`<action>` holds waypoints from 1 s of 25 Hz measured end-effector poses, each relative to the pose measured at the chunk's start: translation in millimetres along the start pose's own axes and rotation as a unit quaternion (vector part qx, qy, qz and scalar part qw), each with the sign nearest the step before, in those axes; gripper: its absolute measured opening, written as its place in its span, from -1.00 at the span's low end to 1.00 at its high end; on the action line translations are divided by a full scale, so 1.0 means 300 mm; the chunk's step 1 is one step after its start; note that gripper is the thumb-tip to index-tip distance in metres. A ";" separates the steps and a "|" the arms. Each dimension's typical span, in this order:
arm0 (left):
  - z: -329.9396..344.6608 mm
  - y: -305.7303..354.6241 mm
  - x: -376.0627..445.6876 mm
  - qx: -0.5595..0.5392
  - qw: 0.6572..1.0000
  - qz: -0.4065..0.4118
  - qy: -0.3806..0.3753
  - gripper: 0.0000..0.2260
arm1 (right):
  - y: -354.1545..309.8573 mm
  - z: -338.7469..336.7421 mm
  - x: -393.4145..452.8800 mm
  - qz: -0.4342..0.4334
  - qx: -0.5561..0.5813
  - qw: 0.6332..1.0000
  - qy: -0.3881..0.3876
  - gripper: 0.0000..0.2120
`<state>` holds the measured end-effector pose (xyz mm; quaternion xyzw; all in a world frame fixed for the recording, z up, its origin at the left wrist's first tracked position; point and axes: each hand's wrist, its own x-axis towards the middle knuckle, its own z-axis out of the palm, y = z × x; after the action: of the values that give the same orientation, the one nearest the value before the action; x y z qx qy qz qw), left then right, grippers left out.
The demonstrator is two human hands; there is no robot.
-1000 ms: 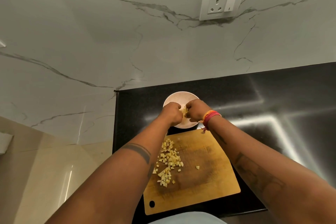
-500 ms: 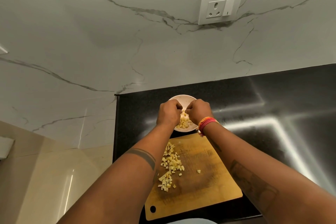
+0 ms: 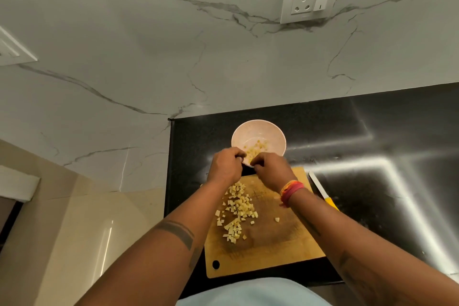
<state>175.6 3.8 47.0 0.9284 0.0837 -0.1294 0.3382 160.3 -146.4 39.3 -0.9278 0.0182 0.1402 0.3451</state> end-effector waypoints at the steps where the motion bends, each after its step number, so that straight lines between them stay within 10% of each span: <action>1: 0.001 -0.031 -0.030 0.016 1.000 -0.005 -0.003 -0.75 | -0.001 0.036 -0.032 -0.015 -0.013 1.000 -0.024 -0.76; 7: 0.015 -0.194 -0.192 0.119 0.992 -0.031 0.026 -0.67 | -0.005 0.176 -0.072 -0.121 -0.161 0.975 -0.087 -0.50; 25: 0.067 -0.222 -0.273 0.033 0.997 -0.059 -0.021 -0.62 | 0.023 0.198 -0.118 -0.231 -0.263 0.926 -0.138 -0.57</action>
<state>77.7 35.6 16.0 0.9294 0.1274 -0.1712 0.3012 110.7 -115.6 1.8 -0.9352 -0.2823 0.1832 0.1103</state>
